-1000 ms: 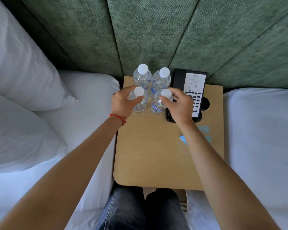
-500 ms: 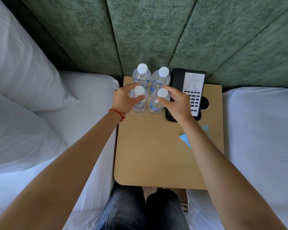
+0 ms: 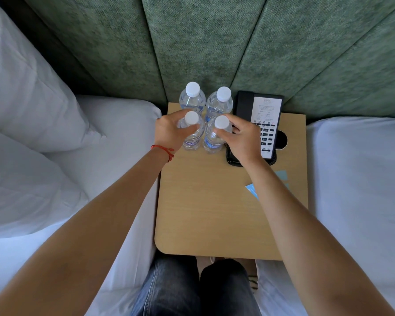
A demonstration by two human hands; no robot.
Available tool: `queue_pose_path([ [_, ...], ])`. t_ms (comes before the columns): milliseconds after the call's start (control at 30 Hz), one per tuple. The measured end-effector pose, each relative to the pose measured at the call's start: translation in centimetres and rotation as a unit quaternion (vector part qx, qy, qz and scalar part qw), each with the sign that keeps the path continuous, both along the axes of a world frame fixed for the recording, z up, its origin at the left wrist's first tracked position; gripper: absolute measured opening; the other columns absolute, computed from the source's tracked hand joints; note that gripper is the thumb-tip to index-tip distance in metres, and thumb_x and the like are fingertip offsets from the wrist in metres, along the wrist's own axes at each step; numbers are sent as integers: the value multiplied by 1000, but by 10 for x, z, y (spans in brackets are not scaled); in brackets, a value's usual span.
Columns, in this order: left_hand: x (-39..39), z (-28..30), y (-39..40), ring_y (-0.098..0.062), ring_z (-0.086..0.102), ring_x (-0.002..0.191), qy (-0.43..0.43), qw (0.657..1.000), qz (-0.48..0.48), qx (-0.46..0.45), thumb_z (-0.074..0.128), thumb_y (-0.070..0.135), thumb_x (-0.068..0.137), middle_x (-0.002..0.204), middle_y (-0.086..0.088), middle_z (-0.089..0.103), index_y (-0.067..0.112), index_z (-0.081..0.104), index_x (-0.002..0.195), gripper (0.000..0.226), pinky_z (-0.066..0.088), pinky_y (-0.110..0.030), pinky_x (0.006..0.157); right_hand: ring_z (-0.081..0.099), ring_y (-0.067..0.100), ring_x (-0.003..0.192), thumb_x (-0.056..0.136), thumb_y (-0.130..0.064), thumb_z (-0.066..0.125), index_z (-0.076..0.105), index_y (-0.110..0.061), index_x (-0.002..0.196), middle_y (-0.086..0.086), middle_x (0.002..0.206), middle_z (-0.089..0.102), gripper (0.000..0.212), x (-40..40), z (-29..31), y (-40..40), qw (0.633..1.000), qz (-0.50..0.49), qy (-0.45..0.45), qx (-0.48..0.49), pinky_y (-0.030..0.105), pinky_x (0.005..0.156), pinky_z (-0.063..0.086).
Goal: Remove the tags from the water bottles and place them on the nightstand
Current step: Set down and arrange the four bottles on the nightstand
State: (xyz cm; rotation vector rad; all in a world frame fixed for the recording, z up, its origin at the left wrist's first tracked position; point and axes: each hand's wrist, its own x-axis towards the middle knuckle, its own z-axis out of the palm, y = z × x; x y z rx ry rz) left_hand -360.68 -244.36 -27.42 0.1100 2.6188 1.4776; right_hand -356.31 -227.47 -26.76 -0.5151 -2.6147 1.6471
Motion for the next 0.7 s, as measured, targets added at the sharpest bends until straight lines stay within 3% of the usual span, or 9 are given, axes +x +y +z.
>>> queue_pose_path([
  [467,-2,2,-3,-11,59,98,-12,1000,-21,-13,74,12,74,110,-9,68,8,64,112,40,39,-3,82,67,21,94,71,-19,76,67,-8,109,7,105,71,41,-2,-2,0,1000,-9,-1,9,42,88,52],
  [600,-1,3,-2,-13,58,90,-9,999,-21,-31,73,14,75,105,-10,70,10,64,113,39,33,5,73,66,22,95,70,-18,77,67,-8,110,9,105,71,42,-1,-2,0,1000,-5,0,18,42,89,52],
  [700,-1,4,-2,-20,61,96,-8,999,-19,-39,72,15,76,106,-9,69,10,64,114,40,33,4,74,65,22,98,71,-19,77,66,-8,110,8,105,71,42,-1,-2,0,1000,0,-3,26,43,90,51],
])
